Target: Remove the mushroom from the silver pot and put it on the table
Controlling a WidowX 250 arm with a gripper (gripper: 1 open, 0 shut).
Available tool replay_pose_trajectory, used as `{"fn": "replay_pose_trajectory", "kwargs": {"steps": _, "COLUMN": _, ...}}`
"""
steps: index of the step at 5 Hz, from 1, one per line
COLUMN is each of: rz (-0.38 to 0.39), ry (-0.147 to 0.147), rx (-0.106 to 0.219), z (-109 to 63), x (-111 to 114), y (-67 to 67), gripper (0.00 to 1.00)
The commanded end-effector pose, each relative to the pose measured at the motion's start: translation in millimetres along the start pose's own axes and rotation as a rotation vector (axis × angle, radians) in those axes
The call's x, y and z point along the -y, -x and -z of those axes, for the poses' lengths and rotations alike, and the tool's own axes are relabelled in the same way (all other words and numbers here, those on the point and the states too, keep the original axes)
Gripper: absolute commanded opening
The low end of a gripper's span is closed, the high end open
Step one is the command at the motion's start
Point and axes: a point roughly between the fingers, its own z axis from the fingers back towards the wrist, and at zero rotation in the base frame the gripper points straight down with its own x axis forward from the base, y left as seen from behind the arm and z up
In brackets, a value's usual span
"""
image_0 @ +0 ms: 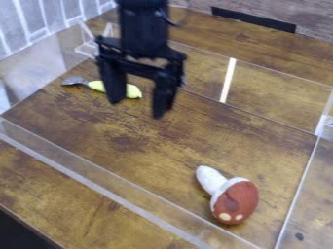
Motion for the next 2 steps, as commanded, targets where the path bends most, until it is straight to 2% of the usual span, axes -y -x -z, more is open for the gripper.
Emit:
{"fn": "replay_pose_trajectory", "kwargs": {"steps": 1, "rz": -0.014, "ry": 0.001, "rx": 0.063, "z": 8.4, "x": 20.1, "y": -2.6, "gripper": 1.0}}
{"fn": "replay_pose_trajectory", "kwargs": {"steps": 2, "rz": -0.026, "ry": 0.007, "rx": 0.086, "z": 31.3, "x": 32.9, "y": -6.5, "gripper": 1.0}}
